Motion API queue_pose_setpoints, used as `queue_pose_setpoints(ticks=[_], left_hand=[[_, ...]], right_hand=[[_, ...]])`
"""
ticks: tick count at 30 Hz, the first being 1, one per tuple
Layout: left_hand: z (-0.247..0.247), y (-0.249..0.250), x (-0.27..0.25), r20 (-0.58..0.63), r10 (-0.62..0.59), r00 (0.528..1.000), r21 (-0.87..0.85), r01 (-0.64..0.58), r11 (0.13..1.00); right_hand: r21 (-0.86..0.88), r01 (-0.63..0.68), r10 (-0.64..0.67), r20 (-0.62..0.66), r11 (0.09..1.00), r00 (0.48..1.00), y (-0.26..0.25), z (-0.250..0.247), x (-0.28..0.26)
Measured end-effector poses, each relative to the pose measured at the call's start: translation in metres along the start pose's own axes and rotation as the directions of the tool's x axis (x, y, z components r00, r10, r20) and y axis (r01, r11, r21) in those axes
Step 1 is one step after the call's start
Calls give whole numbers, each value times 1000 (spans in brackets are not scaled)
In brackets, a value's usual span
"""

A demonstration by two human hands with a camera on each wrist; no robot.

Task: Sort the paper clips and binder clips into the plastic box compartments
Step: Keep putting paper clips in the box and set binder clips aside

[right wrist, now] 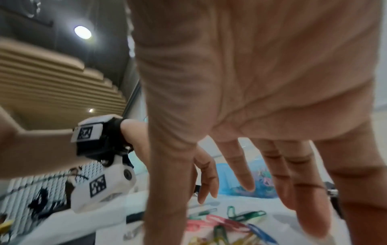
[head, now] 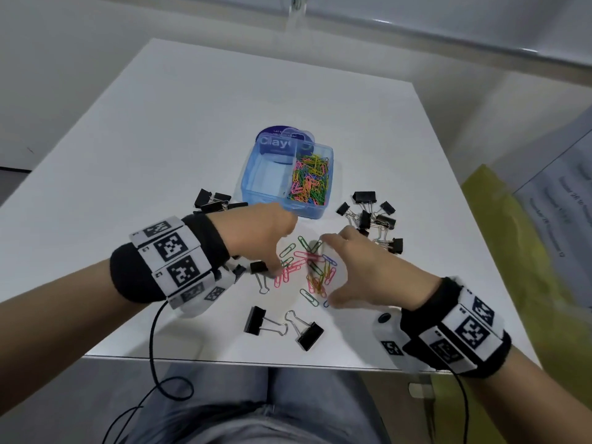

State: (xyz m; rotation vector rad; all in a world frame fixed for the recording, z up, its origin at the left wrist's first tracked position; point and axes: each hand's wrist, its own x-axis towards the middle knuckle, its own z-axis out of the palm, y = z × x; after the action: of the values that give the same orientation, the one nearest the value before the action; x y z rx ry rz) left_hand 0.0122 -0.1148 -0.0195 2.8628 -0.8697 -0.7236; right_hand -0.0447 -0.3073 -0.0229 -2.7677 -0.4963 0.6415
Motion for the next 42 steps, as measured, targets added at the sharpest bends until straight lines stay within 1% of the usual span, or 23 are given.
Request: queue_pose_setpoints(ticks=[2,5,7,10,14,16,18,20,23,25,28,32,35,37,40,41,42], left_hand=[[6,3,2,37,16,999,26,-17,1000],[11,10,9,37,37,999,35,-39,999],[11,13,15,19,54,998,11,-54,998],[8,14,23,-3,87,996,-77,-87,993],[7,12,26,-35,88,995,-42,-90,995],[8,11,26,-43,83,996,-17,-84,996],[7,11,25,-56,82,995,2,-82,997],[6,11,24,-69,77,995,3,-77,997],[6,11,21,-49,61,997,-49,-63,997],[7,10,17,-28,76,997,-81,-78,994],[8,15,10,17,104,994,-85,-102,991],[12,20,11,24,68,997,11,-68,998],[9,20,13,19,60,998,8,-60,998],[9,20,15,-12,73,997,2,-73,997],[10,17,19,-53,91,994,6,-91,996],[10,16,20,-66,100,993,16,-100,995],[10,15,20,-72,105,992,19,-104,994]], right_hand=[[-50,-20,22,25,999,999,1,5,0],[-12,-16,16,-1,1000,1000,-5,13,13],[11,52,-51,-34,999,998,-12,17,25],[68,139,-137,-26,988,990,-21,17,37],[-8,153,-153,-126,988,980,-22,14,43],[-61,145,-153,-136,988,979,-22,13,45],[-97,114,-128,-147,989,981,-21,11,46],[-79,85,-97,-162,993,982,-19,6,45],[15,32,-30,-163,999,986,-10,-7,42],[104,-18,36,-174,994,984,-4,-22,40],[189,-38,89,-270,981,959,-1,-48,42],[247,22,83,-406,969,910,-5,-79,58],[294,48,103,-475,954,874,-5,-87,80],[237,42,82,-493,971,866,-4,-85,90],[87,10,33,-478,996,878,-4,-72,86],[58,13,15,-451,998,893,-5,-65,80],[39,18,-1,-393,999,919,-8,-59,70]])
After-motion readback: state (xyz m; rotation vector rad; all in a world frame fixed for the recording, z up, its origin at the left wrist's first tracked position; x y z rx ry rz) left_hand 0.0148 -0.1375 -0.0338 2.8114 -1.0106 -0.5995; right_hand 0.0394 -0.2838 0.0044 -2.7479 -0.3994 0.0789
